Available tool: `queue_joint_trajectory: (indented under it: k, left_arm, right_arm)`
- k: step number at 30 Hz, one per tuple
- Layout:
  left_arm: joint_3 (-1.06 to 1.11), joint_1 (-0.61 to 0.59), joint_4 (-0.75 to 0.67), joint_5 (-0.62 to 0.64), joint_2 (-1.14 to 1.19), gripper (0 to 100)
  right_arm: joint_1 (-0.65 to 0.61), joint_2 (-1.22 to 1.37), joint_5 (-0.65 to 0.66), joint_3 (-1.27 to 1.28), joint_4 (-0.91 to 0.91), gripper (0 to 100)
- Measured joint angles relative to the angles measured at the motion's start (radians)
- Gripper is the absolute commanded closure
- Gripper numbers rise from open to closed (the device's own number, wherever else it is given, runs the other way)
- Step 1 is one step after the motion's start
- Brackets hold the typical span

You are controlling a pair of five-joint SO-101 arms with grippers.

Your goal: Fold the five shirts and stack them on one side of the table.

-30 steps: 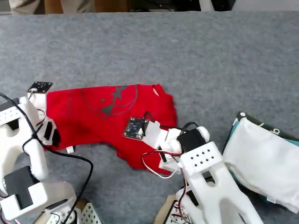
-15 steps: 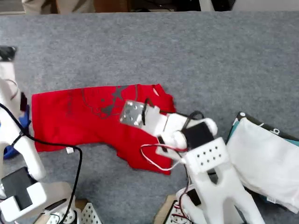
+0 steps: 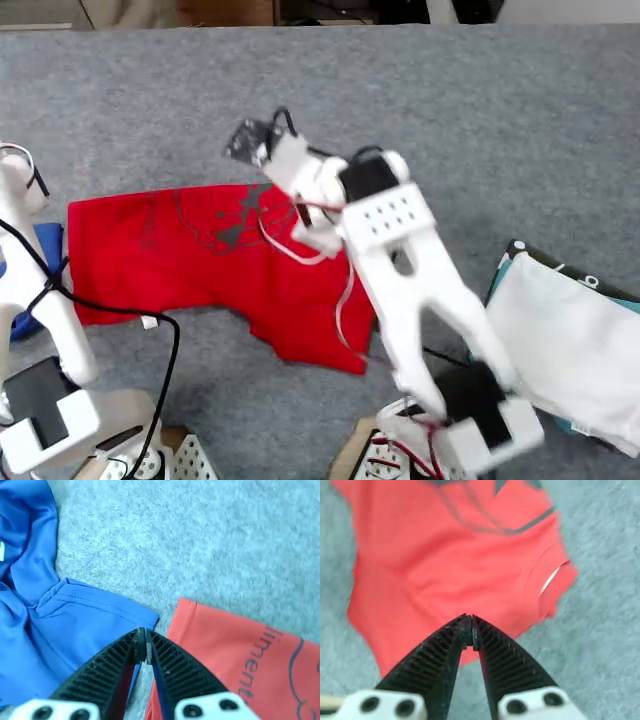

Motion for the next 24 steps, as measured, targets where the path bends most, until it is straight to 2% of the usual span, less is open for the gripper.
queue_joint_trajectory:
  k: [7, 10, 13, 17, 24]
  left_arm:
    - [0.121, 0.015, -0.176, 0.008, 0.0, 98]
    - [0.129, 0.043, -0.203, 0.011, 0.0, 98]
    - [0.127, 0.072, -0.239, 0.081, 0.014, 98]
    - [0.124, 0.11, -0.295, 0.18, 0.118, 98]
    - [-0.038, 0.126, -0.301, 0.198, 0.396, 98]
  right_arm:
    - [0.012, 0.315, -0.015, -0.222, -0.04, 99.4]
    - [0.044, 0.425, -0.049, -0.292, -0.075, 99.4]
    - [0.084, 0.52, -0.08, -0.353, -0.097, 99.4]
    - [0.1, 0.637, -0.084, -0.407, -0.135, 99.4]
    - [0.132, 0.756, -0.109, -0.496, -0.167, 99.4]
